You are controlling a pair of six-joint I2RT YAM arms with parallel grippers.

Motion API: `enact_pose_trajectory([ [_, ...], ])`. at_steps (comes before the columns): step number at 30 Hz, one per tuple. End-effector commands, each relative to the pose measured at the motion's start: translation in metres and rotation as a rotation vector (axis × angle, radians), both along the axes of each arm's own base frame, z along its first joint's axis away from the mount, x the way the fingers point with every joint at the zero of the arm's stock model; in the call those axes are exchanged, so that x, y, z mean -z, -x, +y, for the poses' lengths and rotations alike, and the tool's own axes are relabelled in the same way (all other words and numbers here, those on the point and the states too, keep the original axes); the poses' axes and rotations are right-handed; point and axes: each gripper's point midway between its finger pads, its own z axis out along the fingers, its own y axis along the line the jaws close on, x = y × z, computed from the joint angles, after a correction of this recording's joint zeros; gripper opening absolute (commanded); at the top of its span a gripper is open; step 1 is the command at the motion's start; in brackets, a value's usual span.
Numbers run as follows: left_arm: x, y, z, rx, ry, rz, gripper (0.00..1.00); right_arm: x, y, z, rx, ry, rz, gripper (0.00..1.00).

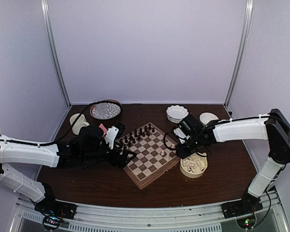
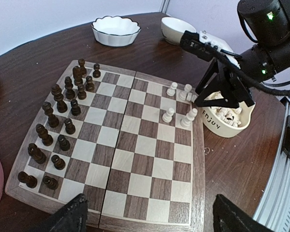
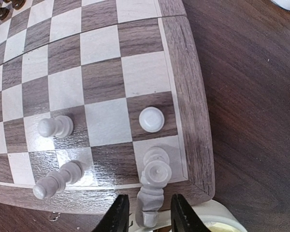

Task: Set up the chess pieces on the board
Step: Pick up the knight from the chessboard.

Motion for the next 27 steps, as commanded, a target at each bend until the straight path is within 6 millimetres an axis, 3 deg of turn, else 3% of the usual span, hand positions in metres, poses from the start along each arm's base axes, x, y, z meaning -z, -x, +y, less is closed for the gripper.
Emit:
enact_pose_trajectory([
  [1,-0.011,-0.002,-0.007,0.018,0.034,-0.030,0.90,-0.006,-0.006,0.005,0.006,-0.013,-0.005,0.30],
  [13,-0.011,-0.002,-0.008,0.020,0.037,-0.026,0.89,0.004,-0.006,0.002,0.010,0.026,0.025,0.33],
  [18,-0.011,-0.001,-0.009,0.027,0.038,-0.023,0.89,0.003,-0.006,0.002,0.009,0.026,0.029,0.23],
  [27,-0.010,-0.001,-0.009,0.026,0.039,-0.023,0.89,-0.016,-0.005,-0.002,0.022,-0.004,-0.027,0.17],
])
